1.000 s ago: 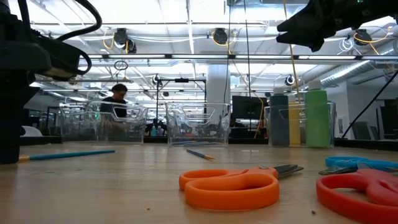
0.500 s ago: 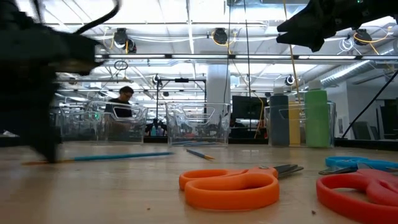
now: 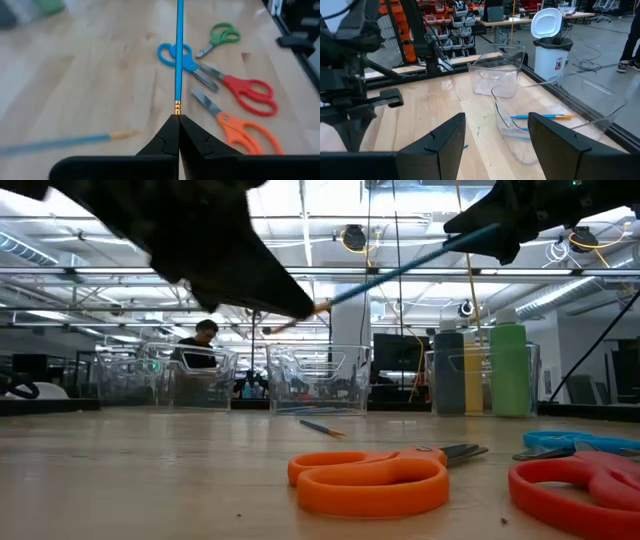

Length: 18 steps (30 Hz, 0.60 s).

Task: Pick & Place Paint Supplies
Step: Put the blue paint brush into the middle transparent bin

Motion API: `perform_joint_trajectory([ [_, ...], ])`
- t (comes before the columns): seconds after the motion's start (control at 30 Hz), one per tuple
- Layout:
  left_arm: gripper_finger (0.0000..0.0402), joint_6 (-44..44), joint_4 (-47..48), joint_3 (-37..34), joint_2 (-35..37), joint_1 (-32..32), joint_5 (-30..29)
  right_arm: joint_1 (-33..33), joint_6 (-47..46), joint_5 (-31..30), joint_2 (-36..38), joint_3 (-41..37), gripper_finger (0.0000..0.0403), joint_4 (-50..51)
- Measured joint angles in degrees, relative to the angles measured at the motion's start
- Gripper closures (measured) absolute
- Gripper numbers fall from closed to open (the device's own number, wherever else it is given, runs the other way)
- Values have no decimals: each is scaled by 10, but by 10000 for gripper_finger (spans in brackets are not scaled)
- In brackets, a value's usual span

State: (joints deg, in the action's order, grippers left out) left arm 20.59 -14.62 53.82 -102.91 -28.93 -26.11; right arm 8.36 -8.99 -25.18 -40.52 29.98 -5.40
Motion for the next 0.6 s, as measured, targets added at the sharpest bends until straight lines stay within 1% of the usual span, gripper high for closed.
perform_joint_trajectory([
  [0.07,400,-56,-22,-4,0,21,32,0,0,0,-1,0,193,1],
  [0.13,400,-88,-73,-24,1,50,83,0,1,0,-2,0,193,0],
  [0.23,400,-118,-211,-82,0,103,168,0,2,0,-3,0,193,1],
  [0.27,400,-126,-269,-103,0,119,186,0,2,0,-3,0,193,0],
  [0.4,400,-166,-489,-185,0,182,229,0,7,0,-3,0,193,0],
  [0.47,401,-163,-578,-209,0,220,236,0,7,0,-3,0,193,0],
  [0.53,401,-128,-623,-216,2,260,232,0,12,-1,-3,0,193,-1],
  [0.6,401,-99,-619,-210,10,301,232,-1,26,-3,-3,0,193,-15],
])
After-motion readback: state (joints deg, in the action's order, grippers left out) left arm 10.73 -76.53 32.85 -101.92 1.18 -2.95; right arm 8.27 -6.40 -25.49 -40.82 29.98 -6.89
